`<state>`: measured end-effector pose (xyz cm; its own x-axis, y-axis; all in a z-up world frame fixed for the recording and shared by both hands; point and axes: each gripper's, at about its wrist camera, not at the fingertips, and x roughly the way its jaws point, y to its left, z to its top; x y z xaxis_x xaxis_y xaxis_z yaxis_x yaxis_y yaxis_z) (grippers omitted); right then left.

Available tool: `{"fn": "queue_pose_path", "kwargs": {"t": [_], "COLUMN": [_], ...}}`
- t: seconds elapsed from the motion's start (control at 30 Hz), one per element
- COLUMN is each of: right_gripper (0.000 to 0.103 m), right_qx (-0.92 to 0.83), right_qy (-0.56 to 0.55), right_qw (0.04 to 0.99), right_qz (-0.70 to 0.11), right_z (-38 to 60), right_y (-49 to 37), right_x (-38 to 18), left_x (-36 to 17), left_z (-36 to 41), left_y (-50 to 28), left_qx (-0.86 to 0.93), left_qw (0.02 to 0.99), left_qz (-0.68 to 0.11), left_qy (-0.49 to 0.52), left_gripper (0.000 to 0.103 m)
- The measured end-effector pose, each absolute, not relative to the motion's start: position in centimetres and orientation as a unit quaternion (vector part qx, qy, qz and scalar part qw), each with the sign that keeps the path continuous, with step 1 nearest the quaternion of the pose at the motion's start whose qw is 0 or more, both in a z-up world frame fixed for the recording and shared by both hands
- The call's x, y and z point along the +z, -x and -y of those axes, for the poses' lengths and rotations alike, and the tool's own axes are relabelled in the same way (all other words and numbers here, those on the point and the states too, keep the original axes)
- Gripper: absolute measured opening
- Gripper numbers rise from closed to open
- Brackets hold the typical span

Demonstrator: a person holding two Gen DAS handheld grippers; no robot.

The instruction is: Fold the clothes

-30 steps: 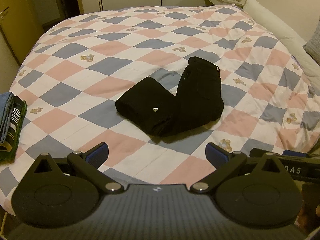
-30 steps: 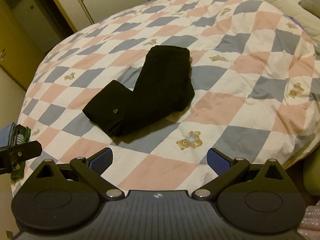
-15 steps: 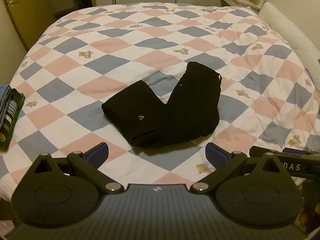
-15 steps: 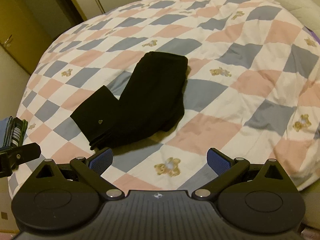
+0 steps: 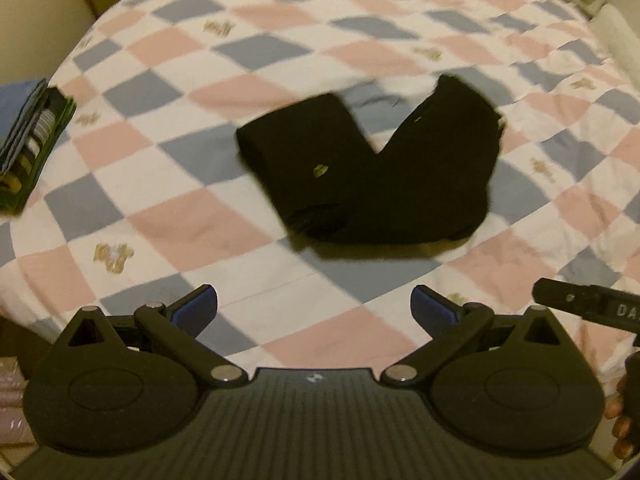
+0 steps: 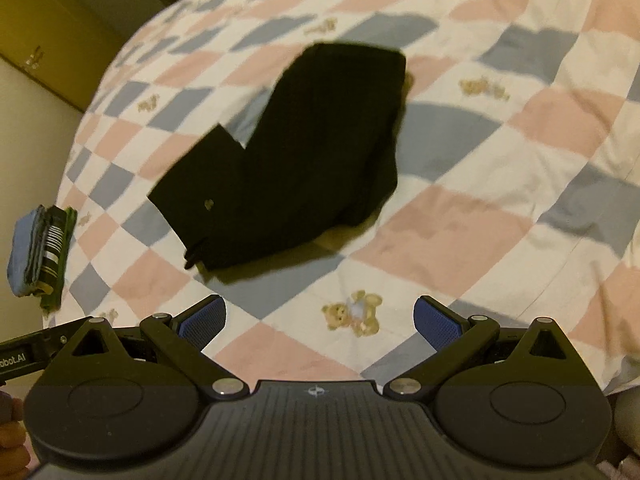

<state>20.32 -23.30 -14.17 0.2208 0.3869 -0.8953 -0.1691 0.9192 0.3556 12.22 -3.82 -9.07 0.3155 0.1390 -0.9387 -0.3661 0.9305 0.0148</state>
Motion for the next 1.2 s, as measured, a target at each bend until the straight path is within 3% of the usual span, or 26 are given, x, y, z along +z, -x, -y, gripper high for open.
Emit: {"fn": "queue_pose_path", "kwargs": {"t": [0.4,0.87,1.0,1.2], "right_gripper": [0.103,0.101,0.090,0.089], "right_qx": [0.103,0.076,0.071,0.034], "right_qy": [-0.080,-0.030,0.007,0.055], "right_qw": [0.781,0.822,0.828,0.820], "right_qz": [-0.611,-0.564,-0.557,-0.569], "right_z": [18.9,10.7,7.9,5.9], "right_y": [-25.1,-36.4,-40.1,-43.4], "right_x": [-17.6,-19.7,-21.3,-24.0], "left_x": [-15.8,-22.3,-23.4,-24.3], "left_z": [-3.5,-8.1,-9.2,-10.4], "left_y": [-19.7,-27.4,-28.8,-30.0], "left_qx": [0.126,0.082,0.093,0.110], "left_qw": [0.772,0.744,0.738,0.732], "left_qz": [-0.612,-0.648,-0.652,-0.654], "left_qy": [0.118,0.137,0.148,0.159], "left_gripper": [0.102,0.102,0.102,0.102]}}
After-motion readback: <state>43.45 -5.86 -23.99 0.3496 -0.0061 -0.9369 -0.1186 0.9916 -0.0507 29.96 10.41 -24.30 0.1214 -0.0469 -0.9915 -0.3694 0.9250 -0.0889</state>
